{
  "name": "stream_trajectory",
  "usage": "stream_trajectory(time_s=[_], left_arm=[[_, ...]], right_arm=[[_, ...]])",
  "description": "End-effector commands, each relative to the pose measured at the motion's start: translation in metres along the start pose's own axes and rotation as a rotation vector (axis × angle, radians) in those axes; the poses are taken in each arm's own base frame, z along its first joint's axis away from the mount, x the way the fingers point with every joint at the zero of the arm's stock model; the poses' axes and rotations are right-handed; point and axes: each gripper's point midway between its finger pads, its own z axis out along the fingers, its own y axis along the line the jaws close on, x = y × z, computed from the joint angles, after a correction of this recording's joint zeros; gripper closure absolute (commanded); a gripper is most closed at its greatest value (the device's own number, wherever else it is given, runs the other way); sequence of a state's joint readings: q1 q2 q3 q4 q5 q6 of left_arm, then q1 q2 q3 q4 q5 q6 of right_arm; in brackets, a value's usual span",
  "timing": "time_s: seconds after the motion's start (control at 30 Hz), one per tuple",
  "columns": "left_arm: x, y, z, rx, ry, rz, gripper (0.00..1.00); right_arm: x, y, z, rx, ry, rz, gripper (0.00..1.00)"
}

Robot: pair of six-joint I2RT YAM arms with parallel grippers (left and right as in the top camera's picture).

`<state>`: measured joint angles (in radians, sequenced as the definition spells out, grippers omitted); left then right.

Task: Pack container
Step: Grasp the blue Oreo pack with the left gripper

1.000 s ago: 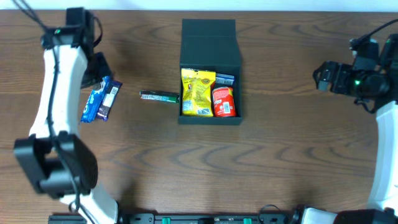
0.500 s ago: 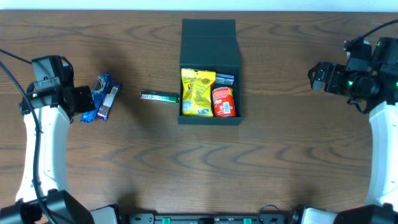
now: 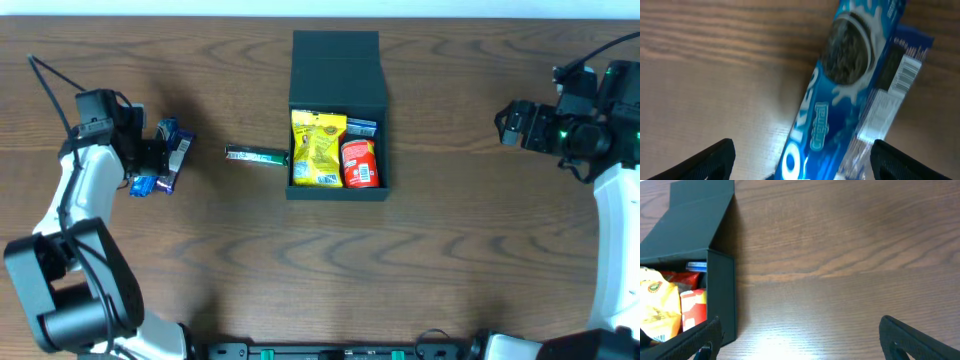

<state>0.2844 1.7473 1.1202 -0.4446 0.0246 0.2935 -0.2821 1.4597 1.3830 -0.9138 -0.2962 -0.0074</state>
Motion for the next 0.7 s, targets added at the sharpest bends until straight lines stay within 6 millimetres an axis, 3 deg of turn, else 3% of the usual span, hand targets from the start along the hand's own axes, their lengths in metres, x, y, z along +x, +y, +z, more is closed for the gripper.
stream_trajectory(time_s=[0.0, 0.17, 0.37, 0.67], left_arm=[[-0.002, -0.002, 0.010, 0.019, -0.010, 0.041, 0.14], [-0.012, -0.001, 0.026, 0.012, -0.047, 0.107, 0.21], [-0.016, -0.015, 0.029, 0.089, -0.075, 0.121, 0.22], [-0.011, -0.014, 0.036, 0.087, -0.055, 0.133, 0.22]], right_arm=[[0.004, 0.004, 0.002, -0.013, 0.015, 0.007, 0.01], [0.008, 0.004, 0.002, -0.013, 0.031, 0.013, 0.01], [0.011, 0.004, 0.002, -0.013, 0.042, 0.021, 0.01], [0.012, 0.004, 0.002, -0.013, 0.046, 0.044, 0.01]])
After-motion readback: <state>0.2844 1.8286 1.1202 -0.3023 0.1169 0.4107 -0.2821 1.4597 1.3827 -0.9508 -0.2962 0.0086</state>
